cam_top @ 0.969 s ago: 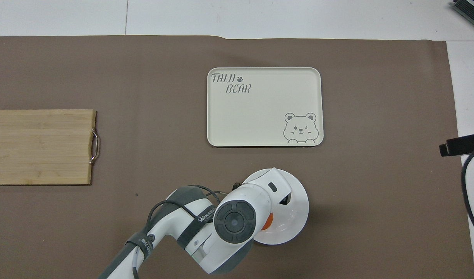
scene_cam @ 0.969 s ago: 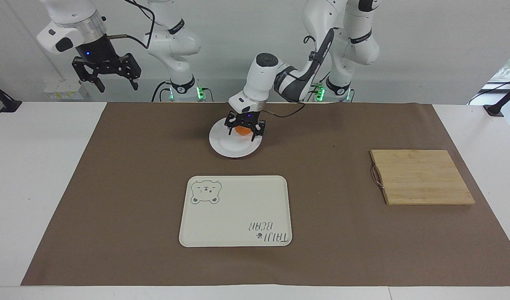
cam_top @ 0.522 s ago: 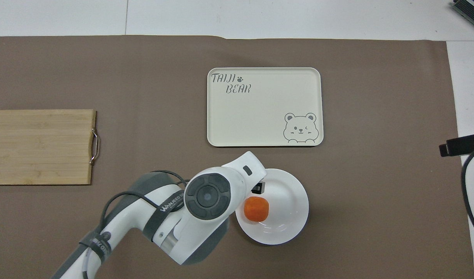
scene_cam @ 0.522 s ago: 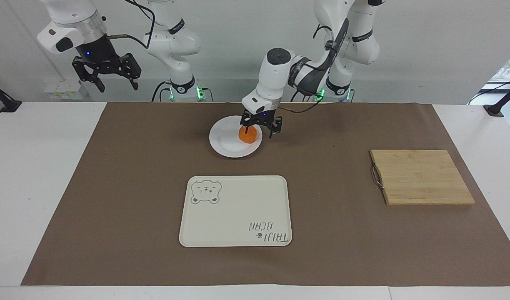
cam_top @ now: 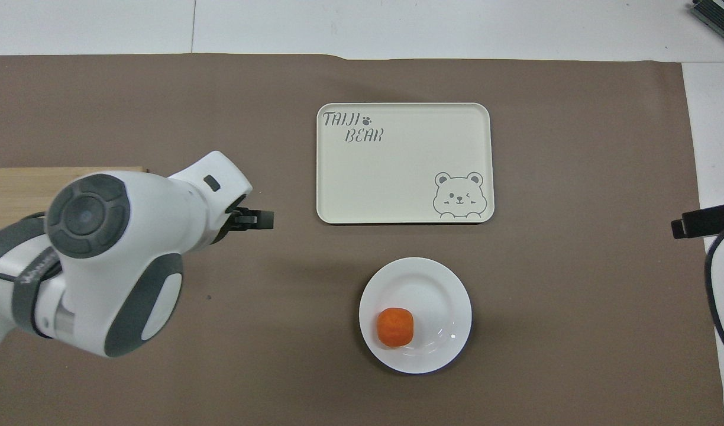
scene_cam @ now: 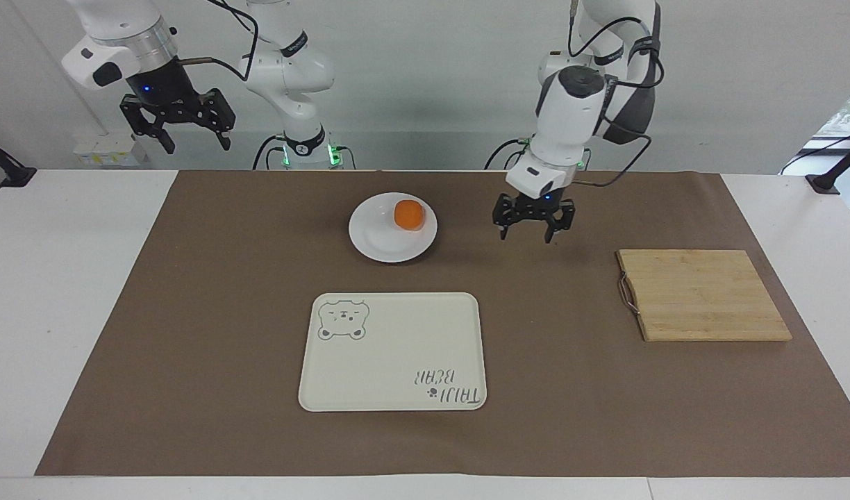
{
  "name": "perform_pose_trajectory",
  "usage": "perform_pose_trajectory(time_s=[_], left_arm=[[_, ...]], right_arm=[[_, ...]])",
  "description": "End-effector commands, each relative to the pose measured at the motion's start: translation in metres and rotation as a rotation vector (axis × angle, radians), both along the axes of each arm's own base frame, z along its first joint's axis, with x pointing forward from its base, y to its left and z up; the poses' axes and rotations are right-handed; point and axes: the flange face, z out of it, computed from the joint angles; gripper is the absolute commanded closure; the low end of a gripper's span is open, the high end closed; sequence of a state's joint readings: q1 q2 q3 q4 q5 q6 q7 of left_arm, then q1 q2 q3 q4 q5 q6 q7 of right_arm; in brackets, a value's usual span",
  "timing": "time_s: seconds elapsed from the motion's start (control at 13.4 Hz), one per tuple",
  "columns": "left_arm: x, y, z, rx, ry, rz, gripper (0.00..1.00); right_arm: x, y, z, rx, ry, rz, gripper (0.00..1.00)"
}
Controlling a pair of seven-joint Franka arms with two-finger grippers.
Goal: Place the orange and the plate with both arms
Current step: 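Withdraw the left gripper back to the cutting board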
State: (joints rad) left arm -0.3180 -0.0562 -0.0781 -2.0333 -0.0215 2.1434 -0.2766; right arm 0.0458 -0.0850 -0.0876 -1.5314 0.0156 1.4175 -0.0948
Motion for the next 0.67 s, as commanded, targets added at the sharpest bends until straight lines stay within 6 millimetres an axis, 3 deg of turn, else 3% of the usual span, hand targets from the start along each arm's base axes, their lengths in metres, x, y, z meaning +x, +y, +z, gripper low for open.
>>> perform_pose_trajectory(time_s=[0.0, 0.22, 0.37, 0.45, 0.6], left_arm=[[0.016, 0.066, 0.035, 0.055, -0.026, -0.029, 0.0], [0.039, 0.13, 0.097, 0.094, -0.032, -0.066, 0.0], [0.042, 0.167, 0.136, 0.104, -0.05, -0.054, 0.0], [0.044, 0.18, 0.151, 0.107, -0.047, -0.041, 0.0], [0.053, 0.188, 0.169, 0.098, 0.015, -0.027, 0.0]], right_arm=[[-0.003, 0.0, 0.003, 0.016, -0.005, -0.014, 0.0], [-0.003, 0.0, 0.003, 0.016, -0.005, -0.014, 0.0], [-0.003, 0.0, 0.003, 0.016, -0.005, -0.014, 0.0], [-0.003, 0.0, 0.003, 0.016, -0.005, -0.014, 0.0], [-0.003, -0.002, 0.003, 0.017, -0.005, -0.019, 0.0]])
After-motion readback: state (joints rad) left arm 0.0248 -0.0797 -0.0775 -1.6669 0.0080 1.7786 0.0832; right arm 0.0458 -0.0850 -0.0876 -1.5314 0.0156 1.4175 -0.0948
